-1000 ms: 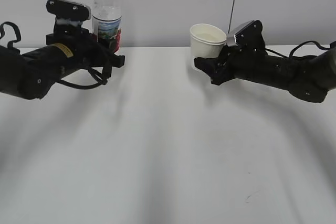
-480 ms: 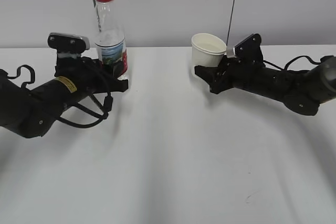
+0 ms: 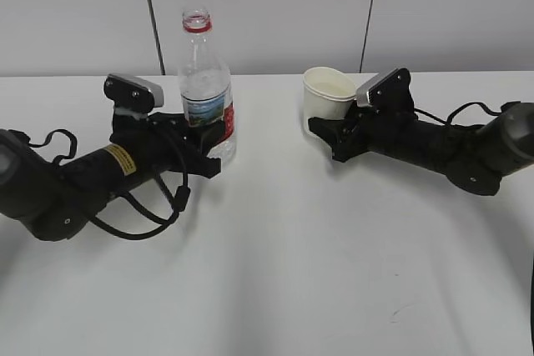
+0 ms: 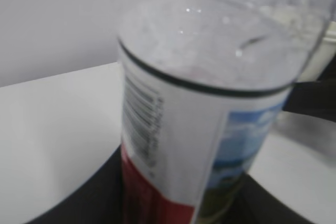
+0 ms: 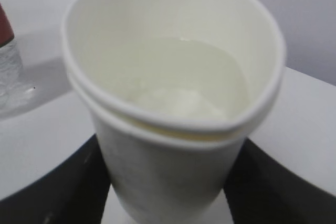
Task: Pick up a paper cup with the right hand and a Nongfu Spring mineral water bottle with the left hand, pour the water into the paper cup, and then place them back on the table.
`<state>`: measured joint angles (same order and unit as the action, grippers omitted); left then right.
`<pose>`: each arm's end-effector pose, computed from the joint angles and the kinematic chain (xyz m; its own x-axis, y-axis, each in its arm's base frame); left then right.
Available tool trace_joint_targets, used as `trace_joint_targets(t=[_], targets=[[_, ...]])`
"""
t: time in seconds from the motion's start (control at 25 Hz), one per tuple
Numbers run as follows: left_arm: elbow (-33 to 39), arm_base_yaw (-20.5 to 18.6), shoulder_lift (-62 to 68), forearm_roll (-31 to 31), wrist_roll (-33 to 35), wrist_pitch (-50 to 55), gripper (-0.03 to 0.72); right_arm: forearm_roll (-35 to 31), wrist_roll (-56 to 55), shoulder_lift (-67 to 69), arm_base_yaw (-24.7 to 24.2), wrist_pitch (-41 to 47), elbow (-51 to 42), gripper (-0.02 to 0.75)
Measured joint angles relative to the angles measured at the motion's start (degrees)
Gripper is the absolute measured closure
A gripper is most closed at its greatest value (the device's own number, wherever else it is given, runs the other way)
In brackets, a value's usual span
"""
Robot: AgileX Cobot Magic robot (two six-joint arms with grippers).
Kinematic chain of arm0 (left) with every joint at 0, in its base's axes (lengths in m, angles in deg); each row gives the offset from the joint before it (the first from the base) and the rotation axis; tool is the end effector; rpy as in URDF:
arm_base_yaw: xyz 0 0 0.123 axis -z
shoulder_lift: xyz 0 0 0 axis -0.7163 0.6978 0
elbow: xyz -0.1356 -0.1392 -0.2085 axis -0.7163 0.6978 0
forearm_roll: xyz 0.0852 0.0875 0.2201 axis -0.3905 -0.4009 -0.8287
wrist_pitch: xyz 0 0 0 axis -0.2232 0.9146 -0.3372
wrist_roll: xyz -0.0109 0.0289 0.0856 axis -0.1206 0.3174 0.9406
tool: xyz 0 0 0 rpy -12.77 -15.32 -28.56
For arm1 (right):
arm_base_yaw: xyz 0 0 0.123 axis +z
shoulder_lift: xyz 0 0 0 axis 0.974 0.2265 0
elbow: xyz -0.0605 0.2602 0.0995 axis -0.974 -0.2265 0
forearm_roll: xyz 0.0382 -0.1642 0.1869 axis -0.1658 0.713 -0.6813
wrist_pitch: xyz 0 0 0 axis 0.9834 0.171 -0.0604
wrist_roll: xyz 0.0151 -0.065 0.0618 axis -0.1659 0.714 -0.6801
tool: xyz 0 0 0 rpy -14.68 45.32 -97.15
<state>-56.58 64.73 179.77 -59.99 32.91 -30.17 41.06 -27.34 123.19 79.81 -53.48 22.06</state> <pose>0.3639 -0.1579 0.0970 -0.1364 0.0491 -0.9894 0.6247 0.7794 -0.0475 0.4490 0.0751 0.0713 -0.1119 -0.1971 -0.9740 -0.6403 0.7638 -0.0810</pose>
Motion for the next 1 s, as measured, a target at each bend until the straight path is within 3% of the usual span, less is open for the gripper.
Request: trace_joint_targets(t=[0.56, 1.0], targets=[[0.00, 0.00, 3.38, -7.43, -0.60, -3.38, 0.409, -2.32, 1.52, 2.26, 0.00, -0.32, 0.00, 0.282], [-0.05, 0.00, 3.94, -8.16, -0.65, -4.67, 0.377, -3.39, 1.71, 2.53, 0.00, -0.67, 0.00, 0.269]])
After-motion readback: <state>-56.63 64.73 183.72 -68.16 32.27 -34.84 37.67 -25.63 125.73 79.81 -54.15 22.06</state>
